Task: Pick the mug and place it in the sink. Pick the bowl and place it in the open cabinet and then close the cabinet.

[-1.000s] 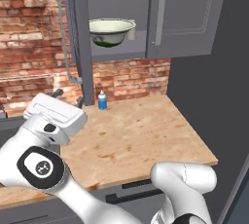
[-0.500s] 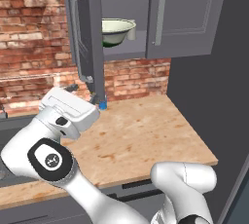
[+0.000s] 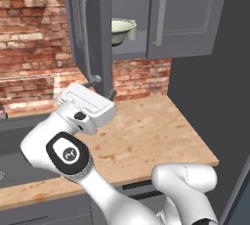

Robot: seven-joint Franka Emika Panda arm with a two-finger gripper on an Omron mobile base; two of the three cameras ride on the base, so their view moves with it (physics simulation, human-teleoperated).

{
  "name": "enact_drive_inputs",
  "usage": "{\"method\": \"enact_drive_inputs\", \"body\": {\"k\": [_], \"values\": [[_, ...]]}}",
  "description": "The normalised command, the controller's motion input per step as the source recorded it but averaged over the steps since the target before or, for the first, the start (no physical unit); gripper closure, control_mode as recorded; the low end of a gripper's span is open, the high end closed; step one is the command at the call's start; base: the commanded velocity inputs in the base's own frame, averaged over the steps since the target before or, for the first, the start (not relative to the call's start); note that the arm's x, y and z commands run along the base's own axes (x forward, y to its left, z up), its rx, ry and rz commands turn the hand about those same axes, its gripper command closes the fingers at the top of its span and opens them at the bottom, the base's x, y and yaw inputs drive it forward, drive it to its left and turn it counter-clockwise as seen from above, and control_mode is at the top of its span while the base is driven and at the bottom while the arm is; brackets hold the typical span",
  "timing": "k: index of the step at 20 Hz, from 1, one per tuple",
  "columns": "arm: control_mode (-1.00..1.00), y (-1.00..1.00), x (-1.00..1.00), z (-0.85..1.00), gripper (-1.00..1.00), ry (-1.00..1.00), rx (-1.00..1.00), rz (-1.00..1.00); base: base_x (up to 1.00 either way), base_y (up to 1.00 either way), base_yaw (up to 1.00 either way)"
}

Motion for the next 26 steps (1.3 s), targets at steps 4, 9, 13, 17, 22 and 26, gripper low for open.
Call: {"method": "enact_drive_inputs", "body": {"k": [4, 9, 13, 17, 22, 26], "values": [[-1.00, -0.43, -0.04, 0.01, -1.00, 0.00, 0.00, -0.03, 0.00, 0.00, 0.00], [-1.00, -0.39, 0.00, 0.00, -1.00, 0.00, 0.00, -0.02, 0.00, 0.00, 0.00], [-1.00, -0.43, 0.00, 0.00, -1.00, 0.00, 0.00, -0.02, 0.00, 0.00, 0.00], [-1.00, -0.41, 0.00, 0.03, -1.00, 0.00, 0.00, -0.01, 0.00, 0.00, 0.00], [-1.00, -0.44, 0.00, 0.06, -1.00, 0.00, 0.00, 0.00, 0.00, 0.00, 0.00], [-1.00, -0.40, 0.00, 0.06, -1.00, 0.00, 0.00, 0.00, 0.00, 0.00, 0.00]]}}
